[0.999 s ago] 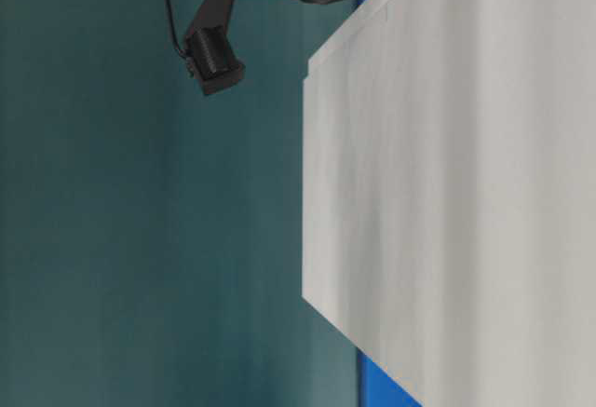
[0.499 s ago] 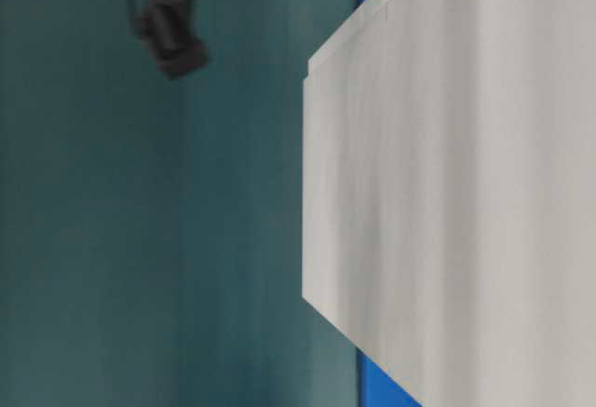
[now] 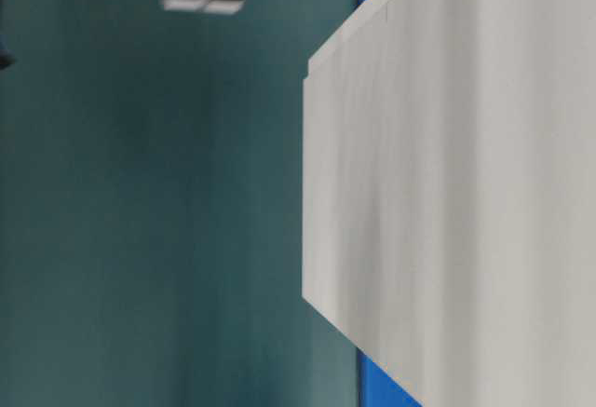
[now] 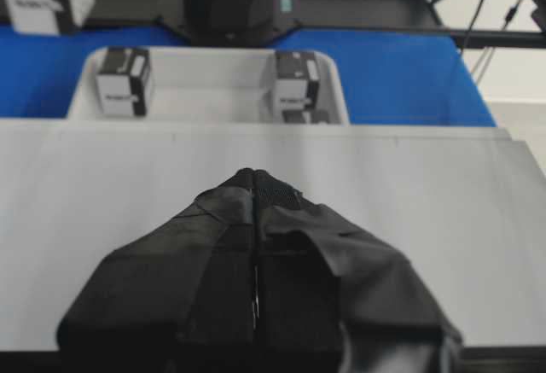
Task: Place the box from the white plastic tray onto the white base.
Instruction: 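Lift the box and carry it left over the white base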
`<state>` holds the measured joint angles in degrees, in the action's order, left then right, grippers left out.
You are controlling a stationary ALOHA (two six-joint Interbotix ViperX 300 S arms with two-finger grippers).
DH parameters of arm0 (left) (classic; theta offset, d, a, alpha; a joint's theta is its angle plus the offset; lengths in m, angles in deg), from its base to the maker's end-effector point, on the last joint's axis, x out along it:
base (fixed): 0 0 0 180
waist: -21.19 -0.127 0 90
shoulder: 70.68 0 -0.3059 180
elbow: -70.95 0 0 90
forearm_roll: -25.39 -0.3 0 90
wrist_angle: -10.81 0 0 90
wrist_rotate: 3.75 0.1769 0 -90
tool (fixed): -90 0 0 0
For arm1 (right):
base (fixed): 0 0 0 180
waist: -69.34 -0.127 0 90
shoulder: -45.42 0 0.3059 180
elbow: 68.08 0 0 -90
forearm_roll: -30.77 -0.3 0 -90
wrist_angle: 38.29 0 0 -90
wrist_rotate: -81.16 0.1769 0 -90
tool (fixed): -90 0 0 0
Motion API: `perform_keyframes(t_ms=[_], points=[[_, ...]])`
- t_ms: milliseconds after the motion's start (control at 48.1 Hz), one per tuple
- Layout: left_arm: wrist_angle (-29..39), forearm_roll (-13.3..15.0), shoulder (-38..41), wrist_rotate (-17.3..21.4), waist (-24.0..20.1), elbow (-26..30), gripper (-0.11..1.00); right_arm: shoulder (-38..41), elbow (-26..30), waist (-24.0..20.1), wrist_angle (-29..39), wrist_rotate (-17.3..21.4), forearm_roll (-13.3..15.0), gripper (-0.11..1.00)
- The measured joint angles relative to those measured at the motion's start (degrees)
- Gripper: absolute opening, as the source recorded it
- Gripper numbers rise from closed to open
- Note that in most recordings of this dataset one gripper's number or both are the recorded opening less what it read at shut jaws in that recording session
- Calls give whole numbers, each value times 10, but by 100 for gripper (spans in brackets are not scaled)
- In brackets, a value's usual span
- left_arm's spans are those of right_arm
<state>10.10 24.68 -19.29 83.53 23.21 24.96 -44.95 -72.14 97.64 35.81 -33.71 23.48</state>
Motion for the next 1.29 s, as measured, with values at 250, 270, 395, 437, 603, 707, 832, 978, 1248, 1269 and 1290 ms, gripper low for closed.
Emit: perform_keyframes(t_ms=[250,270,395,437,603,707,832,978,1248,1269,1290], points=[[0,-1,0,1,0,0,-7,45,67,1,11,-5,10,56],[0,-1,0,0,0,0,-7,47,73,2,11,-7,9,56],[0,0,0,0,0,0,-7,70,105,2,11,-7,11,56],[1,0,0,0,0,-1,-7,79,118,2,12,-7,11,56],[0,0,-1,0,0,0,-7,105,148,2,12,-11,12,56],[0,0,-2,0,0,0,-7,119,154,2,13,-19,12,56],[1,0,-3,0,0,0,-7,134,154,1,12,-19,12,56],[1,0,-3,0,1,0,-7,151,147,-4,5,-20,13,56],[1,-1,-3,0,3,0,-7,171,122,-20,-33,-20,13,56],[0,0,-3,0,3,0,-7,171,118,-22,-37,-20,13,56],[0,0,-3,0,3,0,-7,171,115,-22,-40,-20,13,56]])
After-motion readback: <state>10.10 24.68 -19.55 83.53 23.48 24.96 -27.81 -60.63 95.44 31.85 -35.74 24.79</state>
